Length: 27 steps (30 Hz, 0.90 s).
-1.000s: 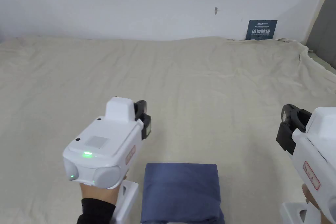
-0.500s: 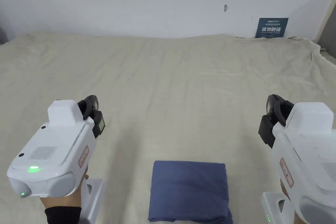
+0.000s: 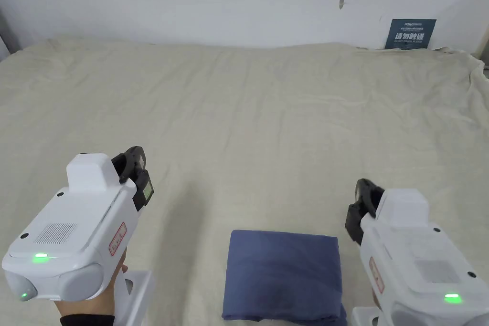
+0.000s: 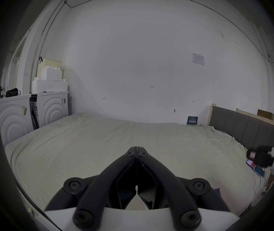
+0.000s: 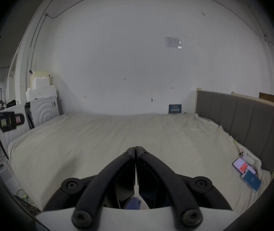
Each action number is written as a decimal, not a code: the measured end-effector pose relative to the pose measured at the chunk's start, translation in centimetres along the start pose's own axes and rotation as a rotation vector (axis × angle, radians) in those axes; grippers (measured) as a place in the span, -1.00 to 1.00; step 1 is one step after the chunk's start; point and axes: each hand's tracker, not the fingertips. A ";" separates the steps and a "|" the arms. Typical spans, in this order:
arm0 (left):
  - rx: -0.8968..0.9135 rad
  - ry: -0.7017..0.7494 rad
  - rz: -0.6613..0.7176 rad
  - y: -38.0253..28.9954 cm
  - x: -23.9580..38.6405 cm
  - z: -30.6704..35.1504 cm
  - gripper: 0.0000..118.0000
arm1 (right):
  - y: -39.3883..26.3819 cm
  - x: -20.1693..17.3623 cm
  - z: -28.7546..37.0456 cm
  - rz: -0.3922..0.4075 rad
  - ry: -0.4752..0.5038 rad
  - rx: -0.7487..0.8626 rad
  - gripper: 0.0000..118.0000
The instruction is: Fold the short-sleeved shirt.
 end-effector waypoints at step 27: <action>-0.438 -0.208 0.080 -9.0 2.2 -3.4 -1.00 | -15.4 -1.6 -6.8 0.014 0.067 -0.369 -1.00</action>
